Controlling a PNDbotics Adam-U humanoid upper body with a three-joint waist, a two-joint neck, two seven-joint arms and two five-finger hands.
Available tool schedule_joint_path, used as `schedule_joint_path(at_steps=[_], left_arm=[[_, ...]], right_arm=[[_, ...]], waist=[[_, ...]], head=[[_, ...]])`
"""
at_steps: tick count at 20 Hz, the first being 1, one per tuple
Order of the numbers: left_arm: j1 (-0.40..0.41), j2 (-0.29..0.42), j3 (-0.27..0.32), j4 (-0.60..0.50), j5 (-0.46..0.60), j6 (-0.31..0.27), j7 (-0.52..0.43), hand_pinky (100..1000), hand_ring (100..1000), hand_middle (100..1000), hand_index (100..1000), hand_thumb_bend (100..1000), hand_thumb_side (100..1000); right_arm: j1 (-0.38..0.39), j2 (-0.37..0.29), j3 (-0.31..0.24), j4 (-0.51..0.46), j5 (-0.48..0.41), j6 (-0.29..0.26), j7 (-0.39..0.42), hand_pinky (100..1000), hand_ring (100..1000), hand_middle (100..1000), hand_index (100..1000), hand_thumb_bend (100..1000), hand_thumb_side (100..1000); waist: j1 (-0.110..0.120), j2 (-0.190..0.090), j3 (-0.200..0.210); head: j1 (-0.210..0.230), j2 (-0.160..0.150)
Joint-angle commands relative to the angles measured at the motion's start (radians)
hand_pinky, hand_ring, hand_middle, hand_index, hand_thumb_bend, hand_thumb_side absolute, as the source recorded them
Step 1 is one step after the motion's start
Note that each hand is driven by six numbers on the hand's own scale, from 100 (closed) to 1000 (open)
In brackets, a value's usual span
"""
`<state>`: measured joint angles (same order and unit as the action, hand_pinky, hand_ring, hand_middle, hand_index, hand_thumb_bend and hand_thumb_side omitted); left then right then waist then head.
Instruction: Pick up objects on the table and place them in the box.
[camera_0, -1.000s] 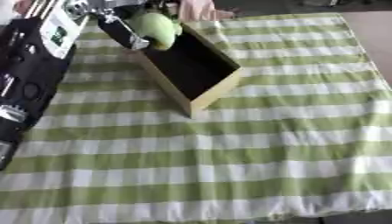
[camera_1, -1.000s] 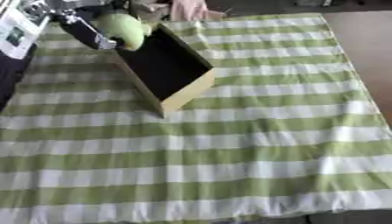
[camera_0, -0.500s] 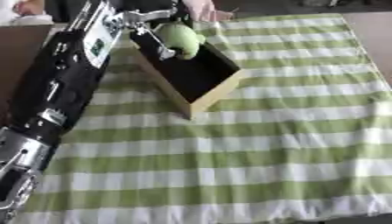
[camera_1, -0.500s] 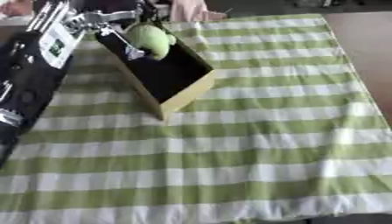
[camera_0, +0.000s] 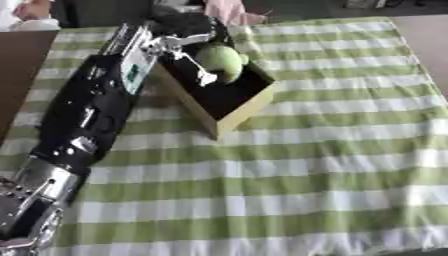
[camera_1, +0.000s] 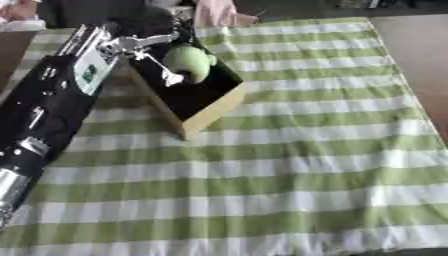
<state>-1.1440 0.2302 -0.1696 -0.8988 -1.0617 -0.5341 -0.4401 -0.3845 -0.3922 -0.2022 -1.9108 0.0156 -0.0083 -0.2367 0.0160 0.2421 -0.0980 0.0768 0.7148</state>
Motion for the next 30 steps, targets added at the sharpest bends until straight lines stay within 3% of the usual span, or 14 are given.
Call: schedule_joint_path(at_steps=[1,6,9,13,23,30], left_arm=[[-0.02,0.005,0.004,-0.004,-0.056,-0.016,0.012,633,799,778,840,376,446],[-0.02,0.001,0.006,0.002,-0.119,-0.046,0.035,711,855,815,870,505,501],[-0.019,0.002,0.008,0.006,-0.141,-0.058,0.044,712,858,814,872,494,469],[-0.019,0.003,0.012,0.009,-0.15,-0.067,0.045,714,859,815,875,520,498],[-0.021,0.01,0.023,-0.04,-0.096,-0.049,0.055,667,824,786,865,400,467],[-0.01,0.045,0.034,-0.163,0.013,-0.004,0.05,655,813,777,857,332,462]], right_arm=[[-0.013,-0.016,-0.004,-0.013,-0.006,-0.001,0.004,644,602,575,792,100,1000],[-0.012,-0.015,-0.004,-0.014,-0.007,-0.001,0.006,644,602,574,792,100,1000],[-0.01,-0.014,-0.005,-0.013,-0.007,0.0,0.006,644,602,574,792,100,1000],[-0.007,-0.012,-0.006,-0.012,-0.008,0.0,0.006,644,602,574,792,100,1000],[-0.001,-0.011,-0.008,-0.009,-0.009,0.0,0.006,645,603,574,793,100,1000],[0.001,-0.017,-0.01,-0.008,-0.007,-0.002,0.003,647,604,575,793,100,1000]], waist=[[-0.001,-0.015,-0.001],[-0.001,-0.015,0.0],[0.0,-0.015,0.001],[-0.001,-0.017,0.003],[-0.006,-0.028,0.01],[-0.009,-0.033,0.02]], head=[[0.001,-0.008],[0.001,-0.007],[0.001,-0.006],[0.0,-0.003],[0.001,-0.001],[-0.002,0.004]])
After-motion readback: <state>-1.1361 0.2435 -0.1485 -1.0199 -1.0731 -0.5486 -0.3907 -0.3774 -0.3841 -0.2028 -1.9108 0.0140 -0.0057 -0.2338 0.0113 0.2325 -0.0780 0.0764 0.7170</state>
